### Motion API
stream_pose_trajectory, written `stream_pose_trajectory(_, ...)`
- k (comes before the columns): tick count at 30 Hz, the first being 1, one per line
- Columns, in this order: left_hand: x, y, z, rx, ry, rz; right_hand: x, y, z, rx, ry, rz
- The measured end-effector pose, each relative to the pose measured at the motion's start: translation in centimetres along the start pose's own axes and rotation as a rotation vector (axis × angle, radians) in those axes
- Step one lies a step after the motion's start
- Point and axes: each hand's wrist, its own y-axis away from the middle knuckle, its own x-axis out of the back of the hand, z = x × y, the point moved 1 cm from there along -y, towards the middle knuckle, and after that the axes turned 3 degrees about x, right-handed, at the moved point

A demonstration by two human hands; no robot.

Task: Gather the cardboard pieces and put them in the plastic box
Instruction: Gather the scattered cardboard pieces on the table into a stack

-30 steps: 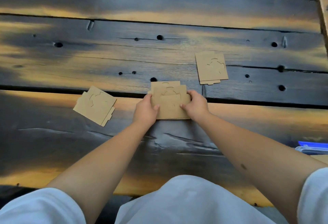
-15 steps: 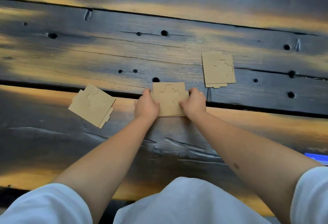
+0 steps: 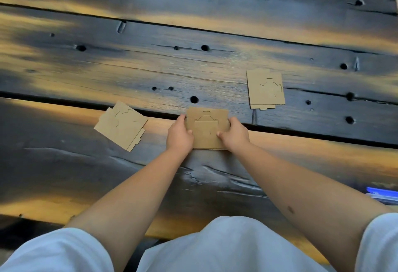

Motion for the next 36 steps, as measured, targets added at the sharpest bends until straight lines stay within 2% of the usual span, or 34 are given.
stream_pose_trajectory(10,5.1,2.8,-5.8,-0.036,-0.017,0.017,-4.3,4.1,-2.9,0.1,0.006,-0.062)
stream_pose_trajectory(18,10.3,1.0,-9.9,-0.023,-0.057,0.026,-9.4,5.3,-6.9,0.126,0.027,-0.101)
stream_pose_trajectory(24,13.0,-1.7,-12.2,0.098,-0.046,0.05,-12.2,3.9,-10.6,0.162,0.073,-0.133)
stream_pose_trajectory(30,16.5,-5.1,-14.0,0.123,-0.093,0.003,-15.7,2.9,-13.2,0.057,0.035,-0.203)
stream_pose_trajectory(36,17.5,-7.9,-14.5,0.079,-0.133,-0.025,-17.8,2.6,-14.6,0.018,0.025,-0.149)
